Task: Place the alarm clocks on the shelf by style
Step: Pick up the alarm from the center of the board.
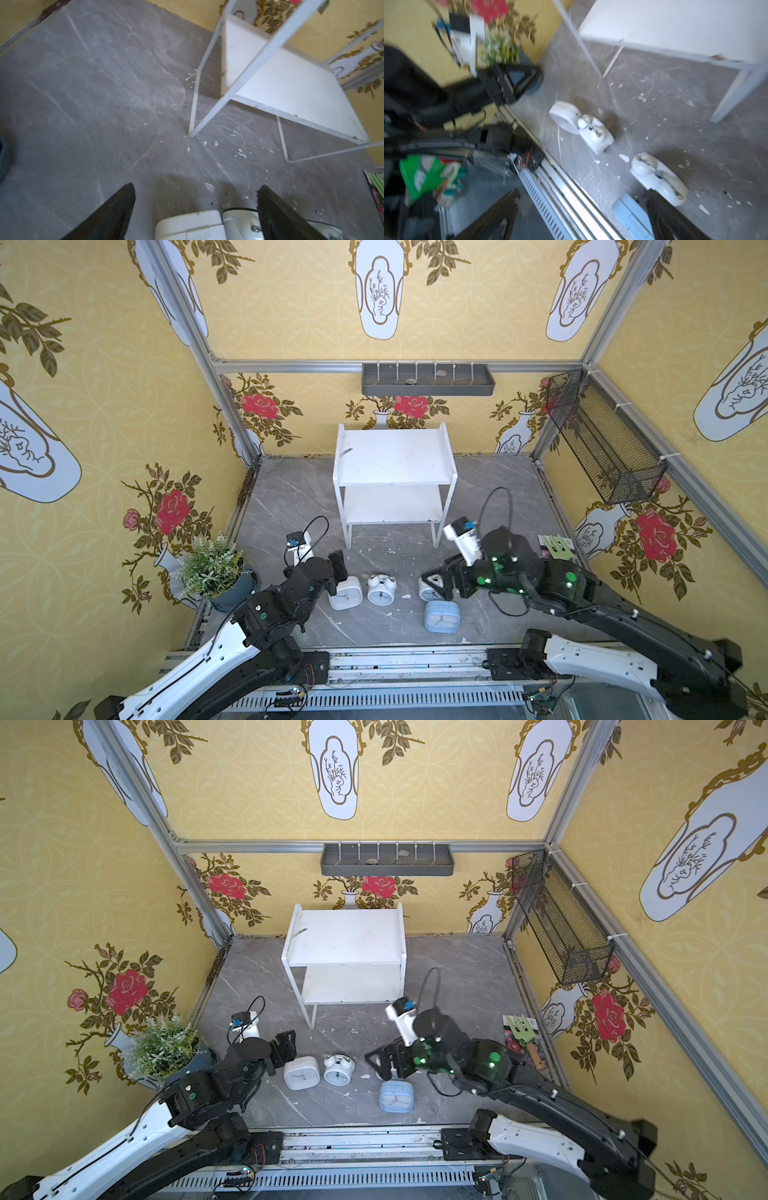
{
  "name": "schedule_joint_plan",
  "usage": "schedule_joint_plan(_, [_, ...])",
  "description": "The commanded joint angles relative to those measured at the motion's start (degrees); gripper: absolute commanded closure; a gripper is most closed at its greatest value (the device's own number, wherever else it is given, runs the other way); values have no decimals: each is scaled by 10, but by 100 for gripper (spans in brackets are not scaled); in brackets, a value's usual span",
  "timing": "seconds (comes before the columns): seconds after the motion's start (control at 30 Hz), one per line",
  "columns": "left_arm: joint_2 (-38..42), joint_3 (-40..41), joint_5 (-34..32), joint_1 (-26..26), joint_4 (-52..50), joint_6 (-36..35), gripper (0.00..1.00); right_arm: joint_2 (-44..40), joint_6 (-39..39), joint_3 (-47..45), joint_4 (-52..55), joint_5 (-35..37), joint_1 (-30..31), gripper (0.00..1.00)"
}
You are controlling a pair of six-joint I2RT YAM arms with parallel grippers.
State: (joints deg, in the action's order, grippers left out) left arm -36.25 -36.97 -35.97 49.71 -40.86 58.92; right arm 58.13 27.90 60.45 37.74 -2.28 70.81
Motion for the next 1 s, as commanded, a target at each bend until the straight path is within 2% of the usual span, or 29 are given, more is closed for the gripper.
schedule_joint_plan(0.0, [-22,-32,-42,-12,-134,143,5,137,-89,69,23,94,87,2])
schedule_joint_plan(0.07, [-43,-44,10,-82,-161,151,4,209,-141,100,-7,75,86,2])
schedule_joint_plan(0.17, [-32,-16,150,-215,-112,107,9,266,-216,120,-67,15,72,2])
schedule_joint_plan(0.27, [-3,5,203,-285,-90,103,9,344,-244,188,-55,-70,22,2])
schedule_joint_plan(0.37, [11,5,195,-288,-96,107,9,421,-284,255,-28,-88,16,0])
schedule_joint_plan(0.5, [5,1,186,-289,-109,109,9,476,-324,287,-43,-116,11,7])
schedule_joint_plan(0.73, [13,10,176,-289,-114,119,8,528,-361,305,-54,-92,2,9])
schedule_joint_plan(0.83, [12,23,176,-289,-114,132,8,548,-367,314,-56,-107,-2,18])
schedule_joint_plan(0.97, [18,41,182,-289,-109,146,8,567,-373,322,-60,-117,-2,22])
